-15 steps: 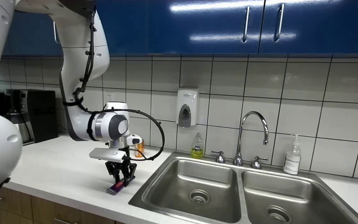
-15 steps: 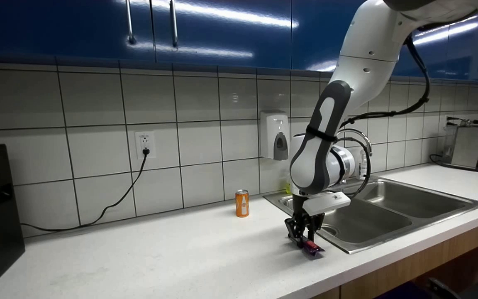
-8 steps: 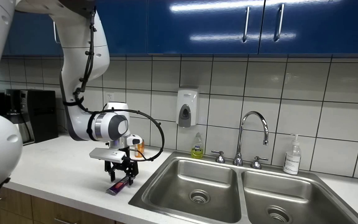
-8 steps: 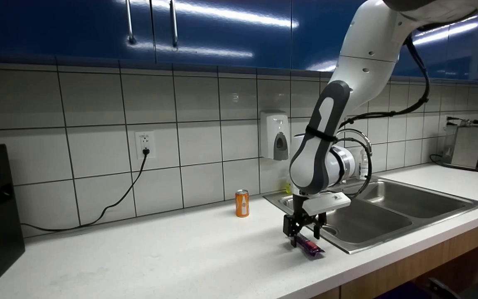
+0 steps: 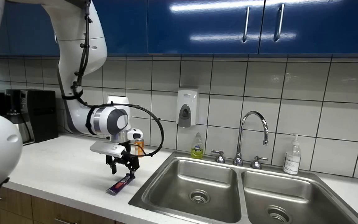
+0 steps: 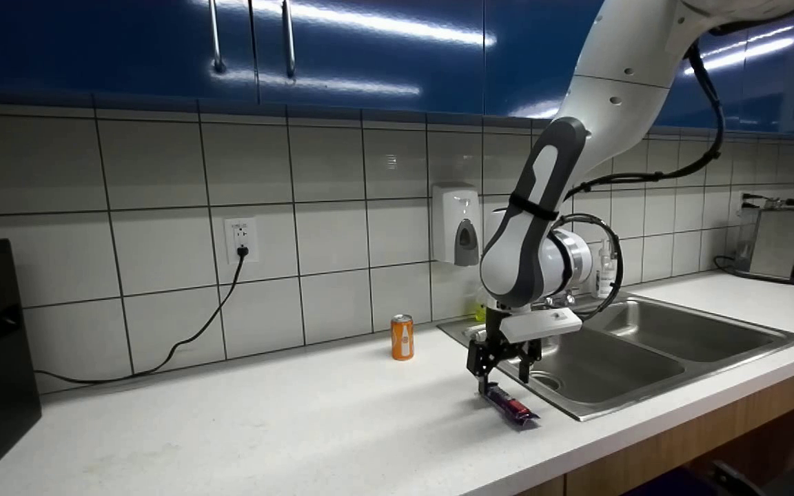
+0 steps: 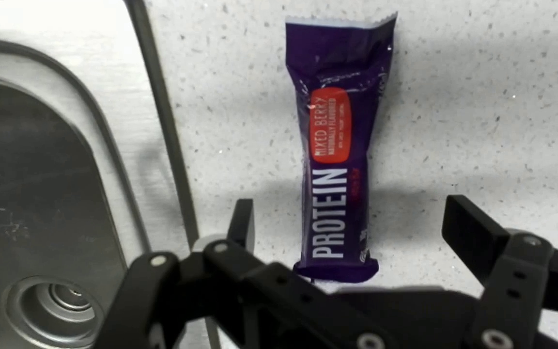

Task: Take the bar of chocolate out of the sink and put it on the counter

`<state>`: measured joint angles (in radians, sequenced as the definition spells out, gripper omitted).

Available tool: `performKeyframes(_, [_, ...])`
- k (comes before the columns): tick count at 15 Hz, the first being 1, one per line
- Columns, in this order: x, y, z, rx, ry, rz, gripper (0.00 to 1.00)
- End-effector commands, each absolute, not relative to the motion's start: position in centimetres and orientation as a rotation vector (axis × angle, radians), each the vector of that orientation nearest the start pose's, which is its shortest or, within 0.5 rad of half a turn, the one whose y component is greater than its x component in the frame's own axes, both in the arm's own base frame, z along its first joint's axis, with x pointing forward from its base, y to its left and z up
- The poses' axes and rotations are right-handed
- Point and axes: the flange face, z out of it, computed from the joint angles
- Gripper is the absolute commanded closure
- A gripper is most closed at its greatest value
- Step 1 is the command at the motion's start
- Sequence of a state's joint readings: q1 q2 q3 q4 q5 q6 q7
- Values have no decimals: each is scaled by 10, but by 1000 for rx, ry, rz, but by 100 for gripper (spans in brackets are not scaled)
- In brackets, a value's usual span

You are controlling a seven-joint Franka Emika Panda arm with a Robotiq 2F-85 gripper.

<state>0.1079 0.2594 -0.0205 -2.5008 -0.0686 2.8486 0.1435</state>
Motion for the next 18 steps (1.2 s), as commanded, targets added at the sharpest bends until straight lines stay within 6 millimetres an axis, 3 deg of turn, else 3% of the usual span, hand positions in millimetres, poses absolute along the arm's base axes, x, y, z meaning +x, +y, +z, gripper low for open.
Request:
performKeyframes(1, [458, 40, 211, -3160, -1, -119, 0])
performKeyframes(9, [418, 27, 226, -3159, 58, -35, 0])
performKeyframes(10, [434, 32, 213, -3166, 28, -48, 0])
performKeyframes(18, [424, 30, 218, -3165, 36, -49, 0])
